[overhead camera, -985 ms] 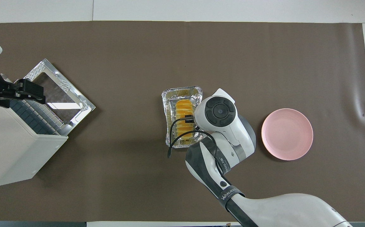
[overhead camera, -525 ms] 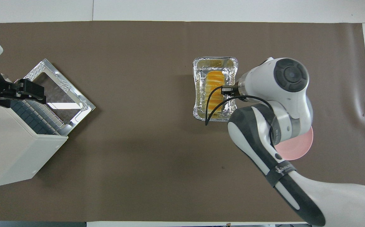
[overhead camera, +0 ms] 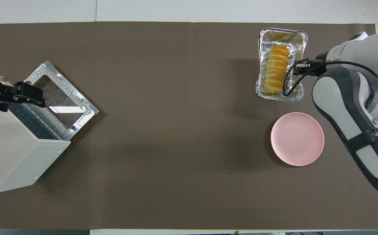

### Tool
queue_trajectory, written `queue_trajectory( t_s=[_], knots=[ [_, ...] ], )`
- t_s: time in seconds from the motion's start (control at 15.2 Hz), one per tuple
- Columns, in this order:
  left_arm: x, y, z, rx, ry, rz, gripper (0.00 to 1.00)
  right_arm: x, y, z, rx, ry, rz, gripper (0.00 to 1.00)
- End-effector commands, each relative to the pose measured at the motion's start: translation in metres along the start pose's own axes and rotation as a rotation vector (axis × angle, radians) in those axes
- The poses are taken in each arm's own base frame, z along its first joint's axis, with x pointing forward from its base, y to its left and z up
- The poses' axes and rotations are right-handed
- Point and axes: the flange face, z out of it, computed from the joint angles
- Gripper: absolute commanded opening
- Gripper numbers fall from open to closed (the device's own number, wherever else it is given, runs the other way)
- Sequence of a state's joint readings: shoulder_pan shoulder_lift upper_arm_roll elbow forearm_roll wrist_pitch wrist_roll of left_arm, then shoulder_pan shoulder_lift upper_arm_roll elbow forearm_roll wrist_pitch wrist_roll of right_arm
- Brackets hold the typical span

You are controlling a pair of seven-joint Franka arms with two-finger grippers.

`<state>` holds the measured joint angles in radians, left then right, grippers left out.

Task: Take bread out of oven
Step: 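Slide the foil tray with the right gripper beside the pink plate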

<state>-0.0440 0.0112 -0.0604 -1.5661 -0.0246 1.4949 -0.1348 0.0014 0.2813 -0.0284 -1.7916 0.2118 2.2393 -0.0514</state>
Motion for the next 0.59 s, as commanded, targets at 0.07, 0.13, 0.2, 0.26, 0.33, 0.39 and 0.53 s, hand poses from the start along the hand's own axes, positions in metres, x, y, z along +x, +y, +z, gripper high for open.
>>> queue_trajectory(
  t_s=[0.07,0.13,0.2,0.26,0.33,0.39,0.53],
  knots=[
    [-0.007,-0.004,-0.004,0.003,0.008,0.001,1.00,0.005,0.073,0.035,0.008,-0.074,-0.132,0.00],
    [-0.007,-0.004,-0.004,0.003,0.008,0.001,1.00,0.003,0.082,0.040,0.010,-0.089,-0.140,0.00],
    [-0.007,-0.004,-0.004,0.003,0.006,0.001,1.00,0.003,0.083,0.043,0.011,-0.093,-0.146,0.00],
    [-0.007,-0.004,-0.004,0.003,0.006,0.001,1.00,0.003,0.083,0.044,0.011,-0.093,-0.145,0.00],
    [-0.007,-0.004,-0.004,0.003,0.008,0.001,1.00,0.002,0.082,0.046,0.014,-0.094,-0.146,0.00],
    [-0.007,-0.004,-0.004,0.003,0.006,0.001,1.00,0.000,0.079,0.054,0.017,-0.105,-0.148,0.00],
    [-0.007,-0.004,-0.004,0.003,0.006,-0.001,1.00,-0.005,0.077,0.063,0.021,-0.123,-0.146,0.00]
  ],
)
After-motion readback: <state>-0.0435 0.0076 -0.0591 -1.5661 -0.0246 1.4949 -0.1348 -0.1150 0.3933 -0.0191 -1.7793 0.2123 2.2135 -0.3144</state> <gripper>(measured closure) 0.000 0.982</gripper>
